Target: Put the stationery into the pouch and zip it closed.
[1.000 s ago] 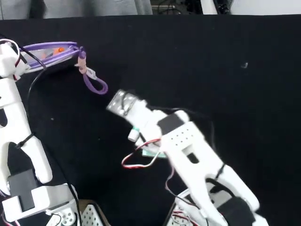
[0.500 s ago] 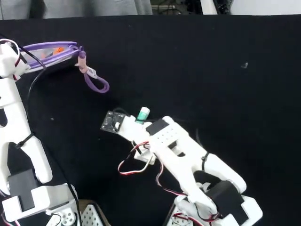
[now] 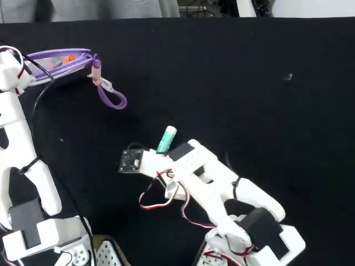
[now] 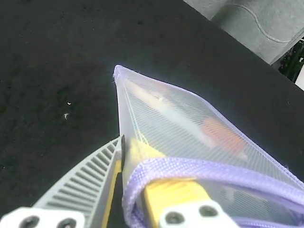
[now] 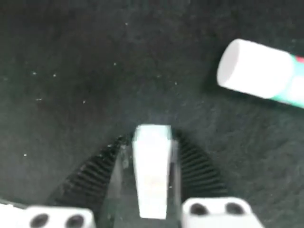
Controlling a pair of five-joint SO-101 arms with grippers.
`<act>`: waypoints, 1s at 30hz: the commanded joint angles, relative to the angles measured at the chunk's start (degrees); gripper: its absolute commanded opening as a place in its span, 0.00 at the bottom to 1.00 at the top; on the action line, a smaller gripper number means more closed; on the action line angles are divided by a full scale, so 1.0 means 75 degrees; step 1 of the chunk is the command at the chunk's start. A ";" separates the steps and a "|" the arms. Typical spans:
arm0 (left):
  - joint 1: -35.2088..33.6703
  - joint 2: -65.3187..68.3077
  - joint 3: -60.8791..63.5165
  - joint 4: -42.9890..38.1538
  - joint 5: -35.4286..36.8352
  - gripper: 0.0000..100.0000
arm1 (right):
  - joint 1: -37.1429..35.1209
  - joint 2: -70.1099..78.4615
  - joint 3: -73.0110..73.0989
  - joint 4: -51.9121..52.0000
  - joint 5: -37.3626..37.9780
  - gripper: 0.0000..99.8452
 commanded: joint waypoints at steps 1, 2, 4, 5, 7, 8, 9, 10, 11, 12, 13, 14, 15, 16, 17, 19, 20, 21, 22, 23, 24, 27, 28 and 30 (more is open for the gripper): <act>-0.0041 -0.0047 -0.0193 -0.0152 0.0082 0.03 | -0.0070 -0.0041 -0.0088 0.0176 0.0141 0.04; -0.0041 -0.0047 -0.0182 -0.0152 0.0082 0.03 | -0.0035 -0.0053 -0.0100 0.0188 0.0141 0.04; -0.0041 -0.0059 -0.0053 -0.0199 0.0082 0.03 | 0.0141 -0.0053 -0.0322 0.0399 0.0141 0.04; -0.0029 -0.0059 -0.0041 -0.0199 0.0094 0.03 | 0.0281 -0.0053 -0.0498 0.0551 0.0117 0.04; 0.0088 -0.0059 -0.0018 -0.0199 0.0094 0.03 | 0.0586 -0.0064 -0.0967 0.0879 -0.0117 0.04; 0.0182 -0.0059 -0.0018 -0.0176 0.0094 0.03 | 0.0738 -0.0064 -0.1225 0.1008 -0.0281 0.02; 0.0264 -0.0059 -0.0006 -0.0152 0.0059 0.03 | 0.0879 -0.0064 -0.1471 0.1125 -0.0469 0.01; 0.0358 -0.0094 0.0006 -0.0141 0.0059 0.03 | 0.1008 -0.0064 -0.1717 0.1242 -0.0692 0.01; 0.0463 -0.0117 0.0006 -0.0082 0.0047 0.03 | 0.1125 -0.0064 -0.1916 0.1360 -0.0867 0.01; 0.0568 -0.0117 -0.0041 0.0035 0.0047 0.03 | 0.1242 -0.0064 -0.2116 0.1500 -0.0996 0.01; 0.0639 -0.0117 -0.0064 0.0105 0.0047 0.03 | 0.1348 -0.0064 -0.2280 0.1641 -0.1067 0.01; 0.0709 -0.0129 -0.0064 0.0141 0.0047 0.03 | 0.1442 -0.0064 -0.2432 0.1758 -0.1114 0.01; 0.0779 -0.0129 -0.0064 0.0164 0.0047 0.03 | 0.1536 -0.0064 -0.2573 0.1864 -0.1137 0.01; 0.0873 -0.0129 -0.0064 0.0164 0.0047 0.03 | 0.1606 -0.0111 -0.2714 0.1993 -0.1137 0.01; 0.0944 -0.0129 -0.0064 0.0176 0.0047 0.03 | 0.1664 -0.0205 -0.2831 0.2110 -0.1137 0.01; 0.1084 -0.0129 -0.0064 0.0176 0.0047 0.03 | 0.1747 -0.0545 -0.3065 0.2450 -0.1137 0.01; 0.1166 -0.0129 -0.0053 0.0176 0.0047 0.03 | 0.1747 -0.0779 -0.3171 0.2626 -0.1137 0.01; 0.1248 -0.0129 -0.0053 0.0188 0.0047 0.03 | 0.1747 -0.1049 -0.3276 0.2766 -0.1137 0.01; 0.1342 -0.0129 -0.0053 0.0188 0.0047 0.03 | 0.1747 -0.1377 -0.3358 0.2884 -0.1137 0.01; 0.1424 -0.0129 -0.0053 0.0188 0.0047 0.03 | 0.1747 -0.1729 -0.3429 0.2954 -0.1149 0.01; 0.1506 -0.0129 -0.0064 0.0188 0.0047 0.03 | 0.1747 -0.2092 -0.3487 0.2977 -0.1149 0.01; 0.1846 -0.0129 -0.0064 0.0188 0.0047 0.03 | 0.1747 -0.3311 -0.3546 0.2954 -0.1149 0.01; 0.1999 -0.0129 -0.0064 0.0188 0.0047 0.03 | 0.1747 -0.3733 -0.3534 0.2837 -0.1160 0.01; 0.2315 -0.0129 -0.0076 0.0281 0.0070 0.03 | 0.1747 -0.4507 -0.3452 0.2520 -0.1442 0.01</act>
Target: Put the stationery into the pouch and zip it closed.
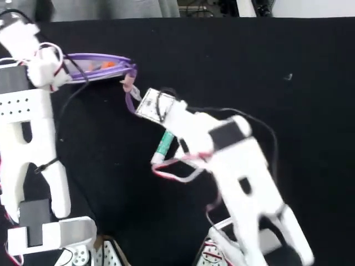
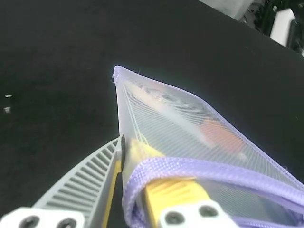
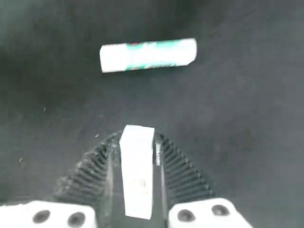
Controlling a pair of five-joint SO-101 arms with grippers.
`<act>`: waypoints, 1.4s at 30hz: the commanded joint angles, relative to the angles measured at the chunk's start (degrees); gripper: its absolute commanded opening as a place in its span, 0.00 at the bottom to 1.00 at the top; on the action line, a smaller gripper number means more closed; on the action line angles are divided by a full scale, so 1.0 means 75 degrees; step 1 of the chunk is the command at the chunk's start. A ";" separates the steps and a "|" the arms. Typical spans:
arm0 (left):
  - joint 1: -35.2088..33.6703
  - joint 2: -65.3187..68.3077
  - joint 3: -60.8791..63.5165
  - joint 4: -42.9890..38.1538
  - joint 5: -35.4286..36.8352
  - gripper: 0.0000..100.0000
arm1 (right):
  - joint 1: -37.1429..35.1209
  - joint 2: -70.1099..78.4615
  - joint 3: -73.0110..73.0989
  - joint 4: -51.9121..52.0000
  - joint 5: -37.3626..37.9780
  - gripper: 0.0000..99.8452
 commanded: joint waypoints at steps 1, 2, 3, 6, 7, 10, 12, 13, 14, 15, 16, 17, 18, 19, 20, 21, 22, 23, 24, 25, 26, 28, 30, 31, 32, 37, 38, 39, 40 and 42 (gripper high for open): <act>0.0651 -0.0129 -0.0252 0.0199 0.0094 0.03 | 0.0117 -0.1612 -0.0252 -0.0563 -0.0527 0.01; 0.0862 -0.0094 -0.0322 0.0293 0.0094 0.03 | 0.0129 -0.1928 -0.0182 -0.0762 -0.0715 0.01; 0.1084 -0.0070 -0.0416 0.0399 0.0094 0.03 | 0.0129 -0.2268 -0.0076 -0.0961 -0.0879 0.01; 0.1600 -0.0070 -0.0709 0.0656 0.0094 0.03 | 0.0129 -0.3182 0.0358 -0.1571 -0.1125 0.01; 0.1752 -0.0070 -0.0791 0.0738 0.0094 0.03 | 0.0129 -0.3452 0.0533 -0.1782 -0.1207 0.01; 0.2057 -0.0059 -0.0815 0.0903 0.0094 0.03 | 0.0129 -0.4319 0.1225 -0.2579 -0.1641 0.01; 0.2174 -0.0059 -0.0662 0.0879 0.0094 0.03 | 0.0129 -0.4941 0.1717 -0.3130 -0.1829 0.01; 0.2221 -0.0059 -0.0580 0.0844 0.0094 0.03 | 0.0117 -0.5269 0.1952 -0.3376 -0.1852 0.01; 0.2256 -0.0059 -0.0498 0.0774 0.0094 0.03 | 0.0094 -0.5585 0.2186 -0.3610 -0.1840 0.01; 0.2292 -0.0059 -0.0416 0.0715 0.0094 0.03 | 0.0082 -0.5902 0.2409 -0.3833 -0.1840 0.01; 0.2315 -0.0059 -0.0369 0.0680 0.0094 0.03 | 0.0082 -0.6207 0.2620 -0.4056 -0.1840 0.01; 0.2315 -0.0059 -0.0334 0.0656 0.0094 0.03 | 0.0070 -0.6511 0.2807 -0.4267 -0.1840 0.01; 0.2315 -0.0059 -0.0311 0.0668 0.0094 0.03 | 0.0070 -0.6781 0.2995 -0.4513 -0.1864 0.01; 0.2315 -0.0059 -0.0311 0.0668 0.0094 0.03 | 0.0070 -0.7015 0.3194 -0.4794 -0.2028 0.01; 0.2315 -0.0059 -0.0311 0.0680 0.0094 0.03 | 0.0070 -0.7273 0.3405 -0.5087 -0.2297 0.01; 0.2315 -0.0059 -0.0311 0.0692 0.0094 0.03 | 0.0070 -0.7484 0.3651 -0.5439 -0.2579 0.01; 0.2315 -0.0059 -0.0311 0.0703 0.0094 0.03 | 0.0070 -0.7672 0.3921 -0.5826 -0.2837 0.01; 0.2315 -0.0059 -0.0311 0.0703 0.0094 0.03 | 0.0070 -0.7824 0.4202 -0.6259 -0.3048 0.01; 0.2327 -0.0059 -0.0311 0.0703 0.0094 0.03 | 0.0070 -0.7965 0.4542 -0.6763 -0.3270 0.01; 0.2327 -0.0059 -0.0299 0.0703 0.0094 0.03 | 0.0070 -0.8070 0.4882 -0.7349 -0.3470 0.01; 0.2385 -0.0059 -0.0252 0.0703 0.0094 0.03 | 0.0070 -0.8164 0.5222 -0.7959 -0.3692 0.01; 0.2479 -0.0059 -0.0064 0.0656 0.0094 0.03 | 0.0070 -0.8270 0.5867 -0.9143 -0.4126 0.01; 0.2585 -0.0059 0.0053 0.0598 0.0094 0.03 | 0.0070 -0.8281 0.6406 -1.0245 -0.4583 0.01; 0.2608 -0.0059 0.0076 0.0527 0.0094 0.03 | 0.0070 -0.8270 0.6605 -1.0714 -0.4841 0.01; 0.2608 -0.0059 0.0100 0.0481 0.0094 0.03 | 0.0070 -0.8270 0.6804 -1.1112 -0.5111 0.01; 0.2608 -0.0059 0.0147 0.0434 0.0094 0.03 | 0.0070 -0.8258 0.7250 -1.2050 -0.6330 0.01; 0.2608 -0.0059 0.0147 0.0434 0.0094 0.03 | 0.0059 -0.8258 0.7308 -1.2108 -0.6505 0.01; 0.2608 -0.0059 0.0147 0.0434 0.0094 0.03 | -0.0012 -0.8258 0.7332 -1.2108 -0.6599 0.01; 0.2608 -0.0059 0.0158 0.0434 0.0094 0.03 | -0.0117 -0.8258 0.7367 -1.2120 -0.6623 0.01; 0.2608 -0.0059 0.0158 0.0434 0.0094 0.03 | -0.0316 -0.8176 0.7379 -1.2120 -0.6623 0.01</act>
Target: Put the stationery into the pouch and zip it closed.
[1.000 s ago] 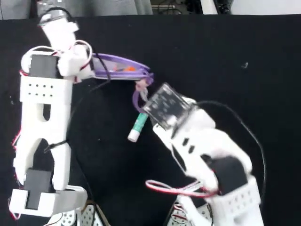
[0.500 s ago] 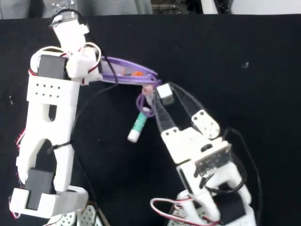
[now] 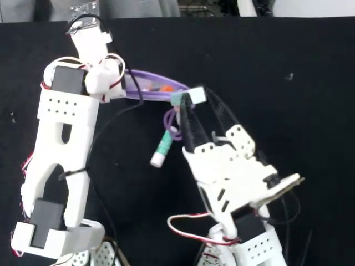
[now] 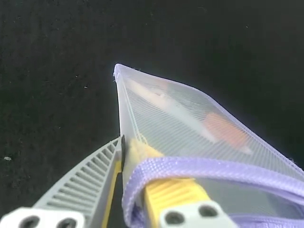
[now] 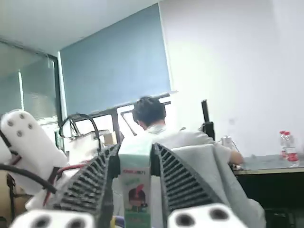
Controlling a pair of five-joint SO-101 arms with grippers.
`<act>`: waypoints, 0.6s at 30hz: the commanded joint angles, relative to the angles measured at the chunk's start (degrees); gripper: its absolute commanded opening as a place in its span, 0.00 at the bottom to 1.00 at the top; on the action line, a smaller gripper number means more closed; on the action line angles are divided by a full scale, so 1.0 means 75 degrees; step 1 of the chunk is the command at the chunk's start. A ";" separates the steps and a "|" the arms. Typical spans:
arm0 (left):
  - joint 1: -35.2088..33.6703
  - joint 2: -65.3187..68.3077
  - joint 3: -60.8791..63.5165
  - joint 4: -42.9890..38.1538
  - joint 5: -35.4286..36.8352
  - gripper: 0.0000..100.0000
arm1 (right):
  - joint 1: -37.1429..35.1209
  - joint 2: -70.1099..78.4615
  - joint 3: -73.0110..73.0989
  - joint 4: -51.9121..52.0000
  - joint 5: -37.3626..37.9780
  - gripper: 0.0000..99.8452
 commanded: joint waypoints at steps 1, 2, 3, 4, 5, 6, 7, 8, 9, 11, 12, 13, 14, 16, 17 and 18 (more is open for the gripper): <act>0.0100 -0.0047 -0.0088 -0.0211 0.0094 0.03 | -0.0375 0.0088 -0.0053 -0.0305 -0.0152 0.01; 0.0100 -0.0047 -0.0088 -0.0211 0.0094 0.03 | -0.0481 0.0240 -0.0064 -0.0469 -0.0152 0.01; 0.0100 -0.0047 -0.0088 -0.0199 0.0094 0.03 | -0.0574 0.0440 -0.0076 -0.0680 -0.0152 0.01; 0.0100 -0.0047 -0.0088 -0.0199 0.0094 0.03 | -0.0668 0.0674 -0.0076 -0.0914 -0.0141 0.01; 0.0100 -0.0047 -0.0088 -0.0199 0.0094 0.03 | -0.0715 0.0955 -0.0076 -0.1160 -0.0141 0.01; 0.0100 -0.0047 -0.0088 -0.0199 0.0094 0.03 | -0.0727 0.1284 -0.0088 -0.1430 -0.0141 0.01; 0.0100 -0.0047 -0.0088 -0.0188 0.0094 0.03 | -0.0727 0.1635 -0.0123 -0.1688 -0.0141 0.01; 0.0100 -0.0047 -0.0088 -0.0164 0.0094 0.03 | -0.0727 0.2010 -0.0217 -0.1875 -0.0141 0.01; 0.0100 -0.0047 -0.0088 -0.0152 0.0094 0.03 | -0.0715 0.2421 -0.0358 -0.2040 -0.0141 0.01; 0.0100 -0.0047 -0.0088 -0.0152 0.0094 0.03 | -0.0692 0.3218 -0.0674 -0.2321 -0.0141 0.01; 0.0100 -0.0047 -0.0088 -0.0152 0.0094 0.03 | -0.0680 0.3616 -0.0850 -0.2438 -0.0141 0.01; 0.0100 -0.0047 -0.0088 -0.0152 0.0094 0.03 | -0.0680 0.3968 -0.1002 -0.2579 -0.0141 0.01; 0.0100 -0.0047 -0.0088 -0.0152 0.0094 0.03 | -0.0680 0.4273 -0.1108 -0.2708 -0.0141 0.01; 0.0076 -0.0047 -0.0088 -0.0152 0.0094 0.03 | -0.0680 0.4847 -0.1260 -0.3024 -0.0141 0.01; 0.0041 -0.0047 -0.0076 -0.0152 0.0094 0.03 | -0.0680 0.5070 -0.1284 -0.3200 -0.0141 0.01; 0.0041 -0.0047 -0.0076 -0.0152 0.0094 0.03 | -0.0656 0.5234 -0.1284 -0.3388 -0.0141 0.01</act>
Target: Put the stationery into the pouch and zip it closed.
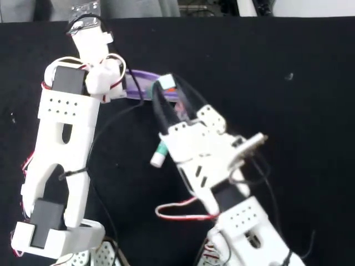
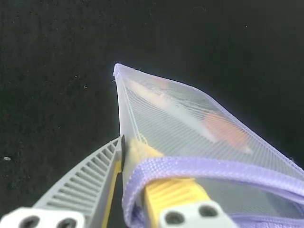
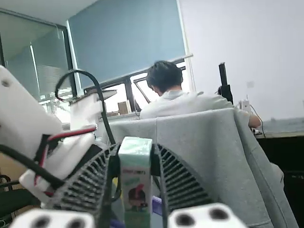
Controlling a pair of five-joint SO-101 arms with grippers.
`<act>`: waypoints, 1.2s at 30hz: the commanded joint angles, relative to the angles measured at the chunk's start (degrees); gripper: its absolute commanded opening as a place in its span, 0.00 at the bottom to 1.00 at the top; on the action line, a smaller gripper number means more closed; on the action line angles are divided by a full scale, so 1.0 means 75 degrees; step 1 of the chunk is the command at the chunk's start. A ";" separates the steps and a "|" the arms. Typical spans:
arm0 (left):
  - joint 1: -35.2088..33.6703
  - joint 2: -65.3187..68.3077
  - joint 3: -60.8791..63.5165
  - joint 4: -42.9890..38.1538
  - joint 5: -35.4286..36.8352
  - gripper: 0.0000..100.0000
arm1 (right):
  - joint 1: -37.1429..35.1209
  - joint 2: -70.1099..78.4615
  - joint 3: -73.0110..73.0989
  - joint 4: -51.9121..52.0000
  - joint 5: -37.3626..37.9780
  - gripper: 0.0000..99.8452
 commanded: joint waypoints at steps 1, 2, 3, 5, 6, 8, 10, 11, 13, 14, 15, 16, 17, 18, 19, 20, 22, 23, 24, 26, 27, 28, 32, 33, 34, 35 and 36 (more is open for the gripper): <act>0.0018 -0.0047 -0.0029 -0.0152 0.0094 0.03 | 0.0035 0.0651 -0.0498 -0.0738 -0.0070 0.01; 0.0018 -0.0047 0.0088 -0.0199 0.0094 0.03 | 0.0105 0.0756 -0.0498 -0.0867 -0.0070 0.01; 0.0041 -0.0047 0.0147 -0.0211 0.0094 0.03 | 0.0188 0.0885 -0.0533 -0.0926 -0.0047 0.01; 0.0088 -0.0047 0.0170 -0.0211 0.0094 0.03 | 0.0375 0.1096 -0.0545 -0.0996 0.0117 0.01; 0.0088 -0.0047 0.0170 -0.0211 0.0094 0.03 | 0.0434 0.1225 -0.0568 -0.1008 0.0188 0.01; 0.0088 -0.0047 0.0170 -0.0211 0.0094 0.03 | 0.0481 0.1553 -0.0686 -0.0996 0.0211 0.01; 0.0088 -0.0047 0.0170 -0.0211 0.0094 0.03 | 0.0492 0.1952 -0.0850 -0.1008 0.0387 0.01; 0.0064 -0.0047 0.0170 -0.0211 0.0094 0.03 | 0.0492 0.2163 -0.0955 -0.1008 0.0481 0.01; 0.0029 -0.0047 0.0193 -0.0211 0.0094 0.03 | 0.0492 0.2549 -0.1155 -0.1008 0.0610 0.01; 0.0029 -0.0047 0.0205 -0.0211 0.0094 0.03 | 0.0492 0.2749 -0.1225 -0.0996 0.0656 0.01; 0.0029 -0.0047 0.0193 -0.0211 0.0094 0.03 | 0.0492 0.2936 -0.1284 -0.0973 0.0715 0.02; 0.0029 -0.0047 0.0170 -0.0211 0.0094 0.03 | 0.0457 0.3112 -0.1330 -0.0973 0.0727 0.05; 0.0041 -0.0047 0.0170 -0.0211 0.0094 0.03 | 0.0457 0.3241 -0.1342 -0.0996 0.0668 0.09; 0.0053 -0.0047 0.0170 -0.0211 0.0094 0.03 | 0.0457 0.3347 -0.1366 -0.0996 0.0668 0.13; 0.0053 -0.0047 0.0170 -0.0211 0.0094 0.03 | 0.0457 0.3370 -0.1389 -0.0996 0.0668 0.17; 0.0041 -0.0047 0.0170 -0.0211 0.0094 0.03 | 0.0457 0.3370 -0.1401 -0.0973 0.0703 0.21; 0.0029 -0.0047 0.0170 -0.0211 0.0094 0.03 | 0.0469 0.3300 -0.1401 -0.0973 0.0715 0.24; 0.0029 -0.0047 0.0170 -0.0211 0.0094 0.03 | 0.0481 0.3241 -0.1389 -0.0949 0.0715 0.24; 0.0029 -0.0047 0.0170 -0.0211 0.0094 0.03 | 0.0492 0.3147 -0.1354 -0.0938 0.0715 0.24; 0.0029 -0.0047 0.0170 -0.0211 0.0094 0.03 | 0.0492 0.2913 -0.1319 -0.0903 0.0715 0.24; 0.0029 -0.0047 0.0170 -0.0211 0.0094 0.03 | 0.0504 0.2737 -0.1272 -0.0809 0.0715 0.24; 0.0018 -0.0047 0.0170 -0.0211 0.0094 0.03 | 0.0516 0.2526 -0.1260 -0.0645 0.0715 0.24; -0.0229 -0.0047 0.0170 -0.0223 0.0094 0.03 | 0.0797 0.1248 -0.1272 0.0879 0.1196 0.24; -0.0358 -0.0047 0.0170 -0.0258 0.0094 0.03 | 0.0867 0.0850 -0.1295 0.1418 0.1383 0.24; -0.0510 -0.0047 0.0182 -0.0328 0.0094 0.03 | 0.0938 0.0428 -0.1307 0.1934 0.1571 0.24; -0.0651 -0.0059 0.0182 -0.0375 0.0094 0.03 | 0.0996 -0.0018 -0.1319 0.2473 0.1711 0.24; -0.0791 -0.0059 0.0170 -0.0375 0.0094 0.03 | 0.1055 -0.0463 -0.1330 0.2977 0.1817 0.24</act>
